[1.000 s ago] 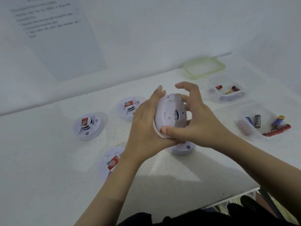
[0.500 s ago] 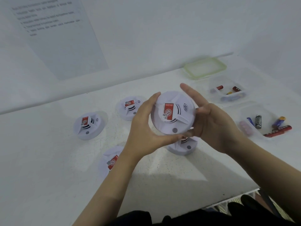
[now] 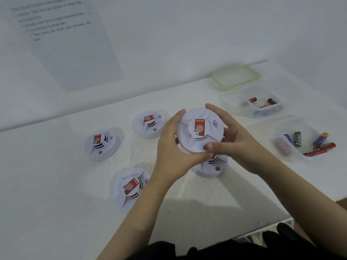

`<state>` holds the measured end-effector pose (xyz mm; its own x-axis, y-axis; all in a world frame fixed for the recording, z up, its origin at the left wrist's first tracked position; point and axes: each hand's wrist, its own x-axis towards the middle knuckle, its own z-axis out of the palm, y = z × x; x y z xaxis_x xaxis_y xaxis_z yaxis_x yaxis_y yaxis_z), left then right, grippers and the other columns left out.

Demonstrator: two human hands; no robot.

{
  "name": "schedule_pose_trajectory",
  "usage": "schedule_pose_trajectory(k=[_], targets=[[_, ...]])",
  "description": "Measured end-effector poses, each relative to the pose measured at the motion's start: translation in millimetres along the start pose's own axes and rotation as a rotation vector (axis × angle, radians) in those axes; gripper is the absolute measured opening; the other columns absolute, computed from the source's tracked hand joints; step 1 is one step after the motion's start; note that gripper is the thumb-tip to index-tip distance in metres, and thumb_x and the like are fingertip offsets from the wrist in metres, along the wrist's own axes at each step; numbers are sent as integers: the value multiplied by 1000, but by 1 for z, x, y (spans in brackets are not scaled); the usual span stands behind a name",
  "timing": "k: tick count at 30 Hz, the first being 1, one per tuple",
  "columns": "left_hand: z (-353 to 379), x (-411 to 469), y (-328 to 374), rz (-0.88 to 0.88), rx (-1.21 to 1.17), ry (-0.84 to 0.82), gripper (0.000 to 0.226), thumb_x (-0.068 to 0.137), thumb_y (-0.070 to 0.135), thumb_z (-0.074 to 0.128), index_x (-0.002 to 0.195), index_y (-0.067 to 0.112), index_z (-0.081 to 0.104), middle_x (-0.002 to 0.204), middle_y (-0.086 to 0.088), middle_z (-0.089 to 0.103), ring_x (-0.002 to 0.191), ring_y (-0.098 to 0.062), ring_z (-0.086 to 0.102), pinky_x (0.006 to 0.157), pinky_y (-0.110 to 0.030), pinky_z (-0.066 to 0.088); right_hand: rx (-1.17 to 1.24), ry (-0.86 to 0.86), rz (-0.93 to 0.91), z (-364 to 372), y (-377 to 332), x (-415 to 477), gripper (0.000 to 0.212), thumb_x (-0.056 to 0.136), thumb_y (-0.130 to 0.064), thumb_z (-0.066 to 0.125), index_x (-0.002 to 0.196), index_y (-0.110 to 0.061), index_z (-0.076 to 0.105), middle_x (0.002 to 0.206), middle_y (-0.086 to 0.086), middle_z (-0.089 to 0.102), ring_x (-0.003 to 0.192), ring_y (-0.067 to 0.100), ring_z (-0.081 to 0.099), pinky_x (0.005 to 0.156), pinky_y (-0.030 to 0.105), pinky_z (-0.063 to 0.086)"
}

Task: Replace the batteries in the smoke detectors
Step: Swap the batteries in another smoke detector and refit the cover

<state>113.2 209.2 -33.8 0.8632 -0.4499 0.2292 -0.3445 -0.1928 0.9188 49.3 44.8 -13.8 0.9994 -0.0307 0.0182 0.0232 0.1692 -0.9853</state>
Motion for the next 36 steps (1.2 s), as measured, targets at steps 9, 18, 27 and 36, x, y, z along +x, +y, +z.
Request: schedule_pose_trajectory(k=[9, 18, 27, 36], targets=[[4, -5, -3, -16, 18, -25, 102, 55, 23, 94, 139, 37, 37, 124, 34, 46, 113, 25, 43, 83, 1, 40, 48, 36, 14, -3, 8, -2, 79, 67, 6, 67, 132, -33, 48, 112, 10, 68, 101, 27, 66, 69, 32, 54], [1, -5, -2, 22, 42, -27, 100, 57, 26, 93, 141, 30, 39, 127, 28, 48, 117, 21, 44, 85, -2, 42, 61, 21, 3, -4, 11, -2, 79, 67, 6, 68, 134, -31, 47, 115, 11, 66, 103, 29, 65, 70, 35, 55], [-4, -3, -1, 30, 38, -61, 99, 56, 32, 93, 138, 37, 39, 135, 18, 52, 124, 5, 49, 98, -18, 47, 71, 15, 1, -4, 12, -4, 78, 67, 5, 68, 133, -32, 47, 115, 10, 66, 103, 29, 65, 71, 35, 55], [-9, 0, -4, 24, -69, -196, 105, 59, 12, 92, 146, 18, 32, 139, 6, 52, 129, -9, 51, 99, -27, 50, 58, -25, -42, 0, 8, -7, 76, 69, 6, 67, 132, -33, 47, 119, 8, 64, 109, 30, 62, 80, 39, 54]])
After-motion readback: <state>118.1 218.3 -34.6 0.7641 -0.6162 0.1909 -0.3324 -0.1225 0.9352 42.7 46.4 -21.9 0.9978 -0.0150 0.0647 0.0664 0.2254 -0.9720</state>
